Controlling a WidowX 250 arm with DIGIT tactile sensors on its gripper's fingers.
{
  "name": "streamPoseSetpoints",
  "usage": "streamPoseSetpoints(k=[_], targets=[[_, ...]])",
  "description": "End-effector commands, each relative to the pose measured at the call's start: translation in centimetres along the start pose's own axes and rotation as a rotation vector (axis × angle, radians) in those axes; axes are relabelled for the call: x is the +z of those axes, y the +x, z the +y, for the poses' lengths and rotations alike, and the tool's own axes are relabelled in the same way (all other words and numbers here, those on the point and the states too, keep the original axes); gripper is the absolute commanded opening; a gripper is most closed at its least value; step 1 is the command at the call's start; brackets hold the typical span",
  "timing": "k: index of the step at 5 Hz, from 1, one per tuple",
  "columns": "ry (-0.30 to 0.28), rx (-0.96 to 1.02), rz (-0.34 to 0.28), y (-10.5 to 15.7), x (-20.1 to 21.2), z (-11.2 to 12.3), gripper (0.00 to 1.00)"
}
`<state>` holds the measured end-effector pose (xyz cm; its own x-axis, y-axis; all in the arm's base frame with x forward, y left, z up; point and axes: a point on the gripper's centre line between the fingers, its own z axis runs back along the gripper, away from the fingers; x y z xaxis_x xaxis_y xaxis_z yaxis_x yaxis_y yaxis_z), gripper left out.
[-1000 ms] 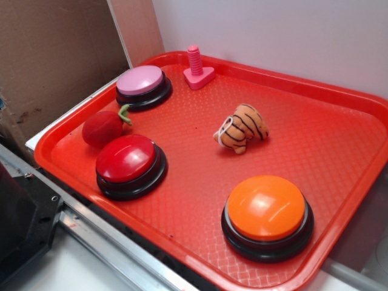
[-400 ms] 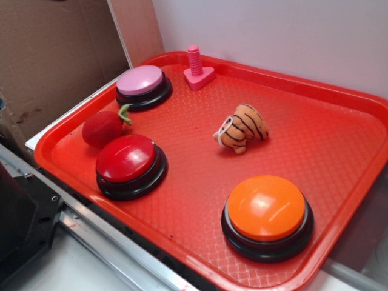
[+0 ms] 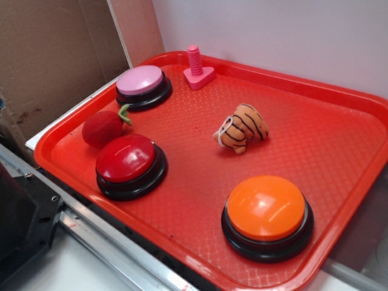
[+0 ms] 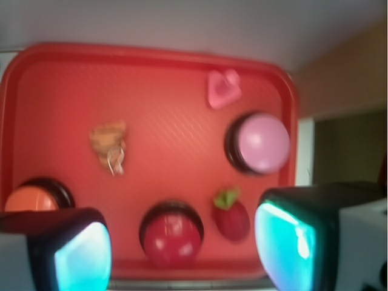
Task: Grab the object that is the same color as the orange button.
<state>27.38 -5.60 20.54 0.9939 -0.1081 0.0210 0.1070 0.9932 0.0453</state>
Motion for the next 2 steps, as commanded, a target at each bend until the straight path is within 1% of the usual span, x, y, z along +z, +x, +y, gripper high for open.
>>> streamPoseSetpoints(k=[1, 2], targets=[[-0.042, -0.371, 0.076, 2.1, -6.3, -1.6, 1.0], [-0.018, -0.443, 0.097, 2.2, -10.8, -2.8, 1.0]])
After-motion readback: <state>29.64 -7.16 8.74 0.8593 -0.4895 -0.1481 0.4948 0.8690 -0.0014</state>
